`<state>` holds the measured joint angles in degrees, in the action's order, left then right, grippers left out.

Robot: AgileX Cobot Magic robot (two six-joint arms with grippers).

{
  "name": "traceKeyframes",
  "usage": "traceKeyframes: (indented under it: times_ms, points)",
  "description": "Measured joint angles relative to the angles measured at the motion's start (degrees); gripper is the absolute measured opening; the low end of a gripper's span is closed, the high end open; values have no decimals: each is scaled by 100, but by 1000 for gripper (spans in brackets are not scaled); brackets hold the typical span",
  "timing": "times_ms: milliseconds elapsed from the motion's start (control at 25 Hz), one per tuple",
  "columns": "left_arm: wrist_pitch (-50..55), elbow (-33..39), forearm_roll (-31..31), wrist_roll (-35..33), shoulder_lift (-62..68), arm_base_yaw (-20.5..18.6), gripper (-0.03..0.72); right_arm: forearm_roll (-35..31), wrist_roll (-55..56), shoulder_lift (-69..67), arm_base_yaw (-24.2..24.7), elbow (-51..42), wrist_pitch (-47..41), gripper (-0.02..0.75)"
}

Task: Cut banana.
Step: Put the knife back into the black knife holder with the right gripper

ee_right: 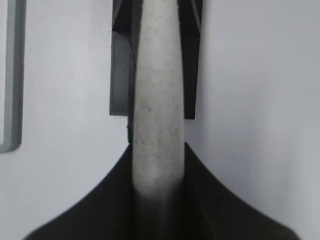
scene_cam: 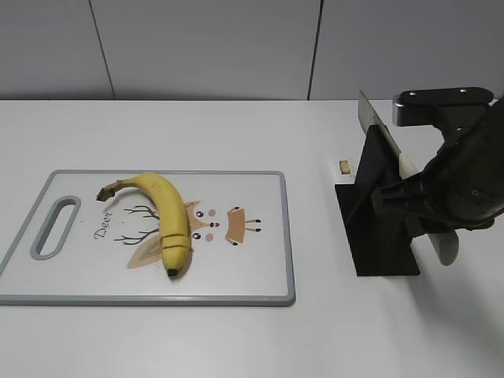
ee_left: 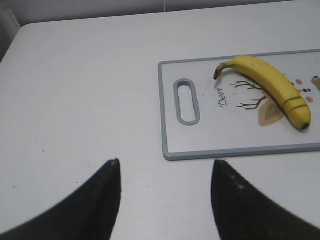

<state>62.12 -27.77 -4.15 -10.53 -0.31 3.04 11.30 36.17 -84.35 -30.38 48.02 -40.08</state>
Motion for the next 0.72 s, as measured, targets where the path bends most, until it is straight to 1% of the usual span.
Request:
traceKeyframes:
  times_ms: [40, 80, 120, 240, 320, 360, 440, 520, 600, 720]
  points:
    - [0, 0, 0, 0, 0, 0, 545, -14, 0, 0, 0, 39, -23, 175]
    - [0, 0, 0, 0, 0, 0, 545, -26, 0, -2, 0, 79, -61, 195]
    - [0, 0, 0, 0, 0, 0, 545, -43, 0, -2, 0, 130, -88, 232]
    - [0, 0, 0, 5, 0, 0, 545, -37, -81, -2, 0, 312, -59, 431]
    - [0, 0, 0, 11, 0, 0, 545, -37, -143, 20, 0, 369, -78, 542]
    - [0, 0, 0, 11, 0, 0, 545, -37, -177, 71, 0, 376, -98, 581]
    - [0, 0, 0, 11, 0, 0, 545, -48, -349, 270, 0, 376, -175, 614]
    - [0, 0, 0, 11, 0, 0, 545, -158, -704, 645, 0, 376, -269, 622]
    - [0, 0, 0, 11, 0, 0, 545, -473, -1284, 1086, 0, 376, -416, 621]
    - [0, 0, 0, 11, 0, 0, 545, -1087, -2456, 1860, 0, 320, -716, 605]
